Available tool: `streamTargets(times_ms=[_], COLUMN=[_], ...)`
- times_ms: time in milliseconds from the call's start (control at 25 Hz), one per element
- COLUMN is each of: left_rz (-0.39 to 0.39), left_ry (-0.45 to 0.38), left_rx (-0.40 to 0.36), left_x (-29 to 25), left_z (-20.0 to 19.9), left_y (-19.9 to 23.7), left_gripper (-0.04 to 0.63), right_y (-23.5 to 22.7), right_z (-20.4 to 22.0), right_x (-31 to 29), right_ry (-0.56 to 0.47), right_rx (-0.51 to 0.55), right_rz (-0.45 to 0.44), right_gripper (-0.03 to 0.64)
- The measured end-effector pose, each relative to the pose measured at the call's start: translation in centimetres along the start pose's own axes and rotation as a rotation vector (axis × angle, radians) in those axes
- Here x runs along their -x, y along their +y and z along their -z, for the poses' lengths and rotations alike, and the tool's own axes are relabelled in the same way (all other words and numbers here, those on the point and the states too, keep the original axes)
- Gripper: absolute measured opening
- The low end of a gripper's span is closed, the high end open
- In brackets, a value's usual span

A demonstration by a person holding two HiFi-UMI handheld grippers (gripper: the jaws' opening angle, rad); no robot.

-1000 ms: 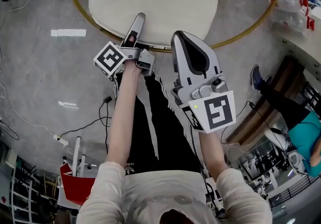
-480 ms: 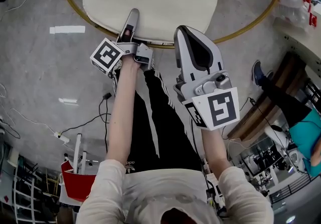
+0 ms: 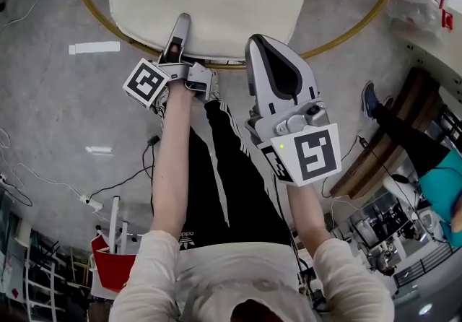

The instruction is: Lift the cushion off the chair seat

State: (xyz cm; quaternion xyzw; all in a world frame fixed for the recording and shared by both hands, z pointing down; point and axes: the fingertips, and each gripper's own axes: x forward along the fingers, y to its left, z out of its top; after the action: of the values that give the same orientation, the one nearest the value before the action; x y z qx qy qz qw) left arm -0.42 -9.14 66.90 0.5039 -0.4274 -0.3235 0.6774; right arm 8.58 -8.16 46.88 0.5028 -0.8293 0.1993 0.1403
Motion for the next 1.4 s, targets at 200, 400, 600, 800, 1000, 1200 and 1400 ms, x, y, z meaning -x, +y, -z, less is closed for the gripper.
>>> streamTargets(times_ms=[200, 400, 600, 800, 1000, 1200, 1400], left_rz=[0.035, 0.049, 0.084, 0.118, 0.225, 0.307, 0.500], left_ry=[0.001, 0.007, 0.007, -0.002, -0.004, -0.013, -0.025], left_rx=[0.040, 0.064, 0.065, 0.066, -0.006, -0.051, -0.166], left_x=[-0.4, -0.4, 0.0, 0.5, 0.1, 3.9, 4.8], left_z=[0.3, 0.5, 0.8, 1.6, 0.8, 1.7, -0.7], left_y=[-0.6, -1.7, -4.7, -10.5, -20.3, -31.6, -46.5], left_gripper=[0.054, 0.046, 0.043, 0.041, 0.041, 0.041, 0.041], right_y=[-0.8, -0.9, -0.5, -0.5, -1.5, -1.6, -0.6], right_z=[-0.3, -1.3, -4.0, -7.9, -13.8, -20.4, -32.6], right_x=[0.4, 0.8, 1.7, 4.1, 7.0, 13.8, 16.6], right_ry=[-0.002, -0.020, -0.081, -0.142, -0.273, -0.340, -0.542], right_rx=[0.011, -0.017, -0.005, -0.011, -0.028, -0.103, -0.119], right_rz=[0.015, 0.012, 0.017, 0.041, 0.105, 0.236, 0.209], right_gripper=[0.017, 0.017, 0.017, 0.017, 0.017, 0.017, 0.017])
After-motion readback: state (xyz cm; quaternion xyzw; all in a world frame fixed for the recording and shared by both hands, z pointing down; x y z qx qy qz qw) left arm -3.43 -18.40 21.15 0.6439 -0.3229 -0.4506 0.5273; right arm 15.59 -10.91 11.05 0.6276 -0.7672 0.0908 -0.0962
